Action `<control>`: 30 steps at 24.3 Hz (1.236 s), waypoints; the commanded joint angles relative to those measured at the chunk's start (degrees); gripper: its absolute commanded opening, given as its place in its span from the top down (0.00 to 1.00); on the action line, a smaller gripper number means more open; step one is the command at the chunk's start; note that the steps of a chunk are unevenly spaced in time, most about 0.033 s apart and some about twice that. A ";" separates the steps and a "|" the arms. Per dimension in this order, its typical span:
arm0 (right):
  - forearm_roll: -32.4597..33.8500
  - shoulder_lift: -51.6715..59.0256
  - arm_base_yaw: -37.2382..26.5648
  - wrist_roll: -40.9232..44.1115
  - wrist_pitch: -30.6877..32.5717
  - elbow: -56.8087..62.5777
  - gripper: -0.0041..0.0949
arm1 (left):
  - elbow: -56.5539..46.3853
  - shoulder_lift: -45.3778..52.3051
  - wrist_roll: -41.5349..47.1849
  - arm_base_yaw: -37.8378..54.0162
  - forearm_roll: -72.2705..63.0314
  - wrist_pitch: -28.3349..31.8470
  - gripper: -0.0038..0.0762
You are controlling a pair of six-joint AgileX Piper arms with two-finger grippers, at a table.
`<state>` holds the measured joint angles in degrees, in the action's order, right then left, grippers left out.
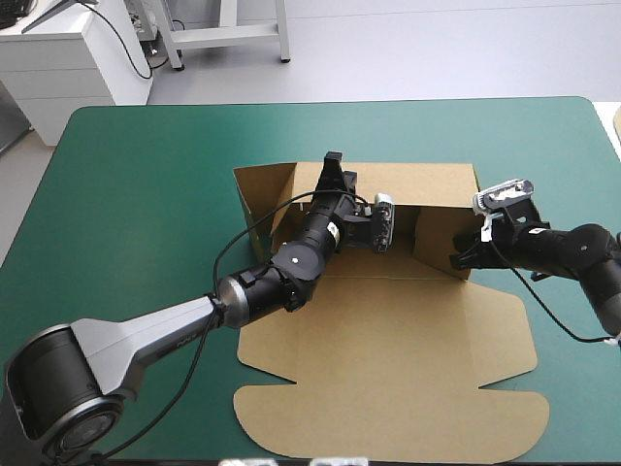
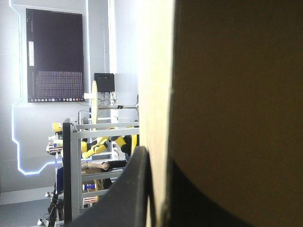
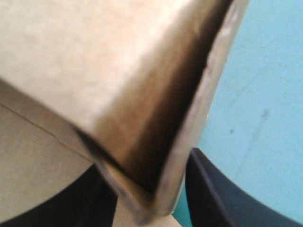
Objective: Fold the box
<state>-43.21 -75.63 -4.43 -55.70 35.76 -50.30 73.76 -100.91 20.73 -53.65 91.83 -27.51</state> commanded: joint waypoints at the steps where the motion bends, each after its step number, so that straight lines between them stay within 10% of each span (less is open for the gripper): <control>1: -7.65 0.67 -0.34 -0.61 -4.04 -1.43 0.82 | 0.31 1.97 1.39 -0.09 -2.50 -0.14 0.96; 3: -9.09 0.59 -0.34 -0.73 -3.36 -1.43 0.97 | 0.31 1.97 1.39 -0.09 -2.50 0.42 0.96; 16: -8.62 0.59 -0.34 -3.21 -2.97 -1.43 0.96 | 0.31 1.97 3.29 -0.09 0.11 0.82 0.94; 21: -8.39 0.59 -0.34 -1.29 -4.30 -1.43 0.96 | 0.31 1.97 3.29 -0.09 2.58 0.17 0.75; 24: -8.50 0.59 -0.34 -0.13 -5.47 -1.43 0.96 | 0.31 1.97 8.87 -0.36 5.05 -0.21 0.46; 30: -8.50 0.59 -0.34 0.77 -8.72 -1.43 0.96 | 0.31 4.19 11.15 -7.27 5.36 -6.48 0.50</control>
<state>-47.99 -76.77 -4.43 -55.99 29.02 -50.09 72.77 -100.83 30.77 -58.22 95.92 -29.70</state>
